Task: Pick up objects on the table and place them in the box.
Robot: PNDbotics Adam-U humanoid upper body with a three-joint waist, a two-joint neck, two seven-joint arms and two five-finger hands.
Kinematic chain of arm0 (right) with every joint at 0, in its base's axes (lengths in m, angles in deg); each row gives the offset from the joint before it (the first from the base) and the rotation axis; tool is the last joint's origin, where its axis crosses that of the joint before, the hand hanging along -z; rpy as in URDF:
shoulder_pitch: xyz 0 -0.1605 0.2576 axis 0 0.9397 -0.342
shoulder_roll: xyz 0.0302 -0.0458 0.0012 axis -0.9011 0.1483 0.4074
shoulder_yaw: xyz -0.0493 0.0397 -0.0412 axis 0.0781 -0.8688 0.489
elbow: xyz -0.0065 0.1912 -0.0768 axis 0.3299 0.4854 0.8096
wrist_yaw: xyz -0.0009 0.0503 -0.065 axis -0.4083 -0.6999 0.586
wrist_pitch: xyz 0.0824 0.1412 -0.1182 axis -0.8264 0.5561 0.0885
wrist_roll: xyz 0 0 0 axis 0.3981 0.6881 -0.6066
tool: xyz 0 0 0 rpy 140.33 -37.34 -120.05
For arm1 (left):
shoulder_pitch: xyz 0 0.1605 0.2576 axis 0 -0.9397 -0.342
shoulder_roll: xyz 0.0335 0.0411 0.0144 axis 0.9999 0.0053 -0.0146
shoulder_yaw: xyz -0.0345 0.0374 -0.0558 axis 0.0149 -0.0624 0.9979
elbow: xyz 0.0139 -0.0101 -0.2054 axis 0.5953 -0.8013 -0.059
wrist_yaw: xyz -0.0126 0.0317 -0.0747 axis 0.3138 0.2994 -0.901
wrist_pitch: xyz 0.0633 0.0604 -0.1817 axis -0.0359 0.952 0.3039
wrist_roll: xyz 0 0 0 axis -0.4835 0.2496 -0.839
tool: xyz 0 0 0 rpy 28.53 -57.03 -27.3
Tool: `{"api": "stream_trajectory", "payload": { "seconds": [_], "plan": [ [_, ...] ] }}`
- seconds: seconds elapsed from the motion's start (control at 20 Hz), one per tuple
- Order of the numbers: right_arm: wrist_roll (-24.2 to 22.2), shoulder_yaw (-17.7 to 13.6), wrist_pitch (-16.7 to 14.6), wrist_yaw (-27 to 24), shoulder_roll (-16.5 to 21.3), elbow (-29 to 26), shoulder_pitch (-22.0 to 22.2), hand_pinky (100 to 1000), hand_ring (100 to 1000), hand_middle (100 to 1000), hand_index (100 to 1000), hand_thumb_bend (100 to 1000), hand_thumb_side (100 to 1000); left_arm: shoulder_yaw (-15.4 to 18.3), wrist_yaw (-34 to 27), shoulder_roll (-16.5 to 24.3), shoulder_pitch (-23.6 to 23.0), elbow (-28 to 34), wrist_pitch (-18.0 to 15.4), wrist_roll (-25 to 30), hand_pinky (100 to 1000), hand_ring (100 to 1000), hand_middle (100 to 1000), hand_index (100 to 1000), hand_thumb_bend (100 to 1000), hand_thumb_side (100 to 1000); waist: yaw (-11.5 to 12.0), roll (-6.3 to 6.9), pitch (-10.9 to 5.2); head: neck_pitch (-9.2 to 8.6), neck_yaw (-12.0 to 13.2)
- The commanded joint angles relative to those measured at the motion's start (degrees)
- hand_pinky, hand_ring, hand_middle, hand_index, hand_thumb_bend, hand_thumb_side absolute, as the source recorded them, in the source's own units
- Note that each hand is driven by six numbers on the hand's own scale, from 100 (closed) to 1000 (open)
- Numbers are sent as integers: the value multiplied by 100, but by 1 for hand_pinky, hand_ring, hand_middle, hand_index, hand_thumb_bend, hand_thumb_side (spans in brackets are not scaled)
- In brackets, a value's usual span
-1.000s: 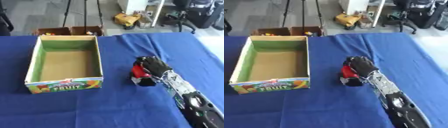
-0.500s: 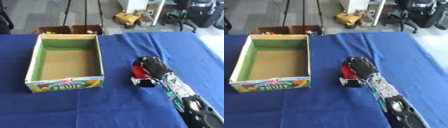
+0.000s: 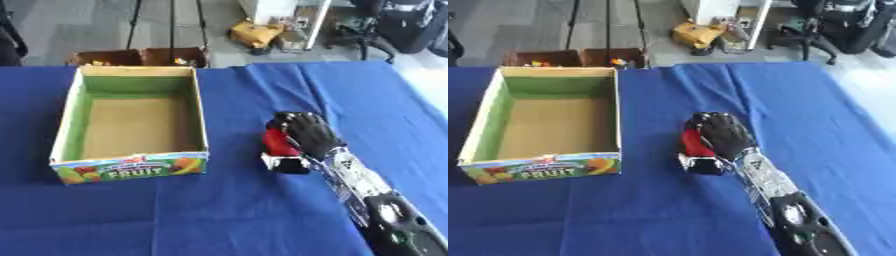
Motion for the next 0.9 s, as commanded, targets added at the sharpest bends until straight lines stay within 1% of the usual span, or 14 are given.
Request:
{"api": "stream_trajectory", "payload": {
  "seconds": [0.05, 0.35, 0.5, 0.75, 0.9],
  "plan": [
    [88, -47, 17, -152, 132, -220, -60, 100, 265, 468, 678, 100, 434, 24, 2, 25, 71, 112, -4, 27, 686, 663, 729, 873, 100, 872, 6, 20, -98, -48, -9],
    [281, -129, 85, -602, 376, -589, -60, 100, 250, 452, 661, 100, 420, 19, 4, 25, 68, 112, 7, 36, 686, 663, 730, 873, 100, 873, 20, 6, -101, -13, -10],
    [386, -128, 114, -708, 494, -734, -111, 100, 251, 450, 653, 100, 422, 11, 1, 21, 67, 112, 16, 46, 686, 663, 730, 873, 100, 873, 37, -3, -105, 45, -85],
    [490, -104, 128, -868, 707, -887, -222, 100, 255, 448, 640, 100, 419, -1, -8, 18, 59, 112, 29, 59, 685, 663, 730, 873, 100, 873, 71, -14, -120, 192, -259],
    [560, -99, 147, -1053, 847, -1023, -278, 100, 255, 447, 640, 100, 423, -14, -17, 16, 61, 112, 36, 68, 686, 663, 730, 873, 100, 873, 95, -26, -128, 236, -312]
  ]
}}
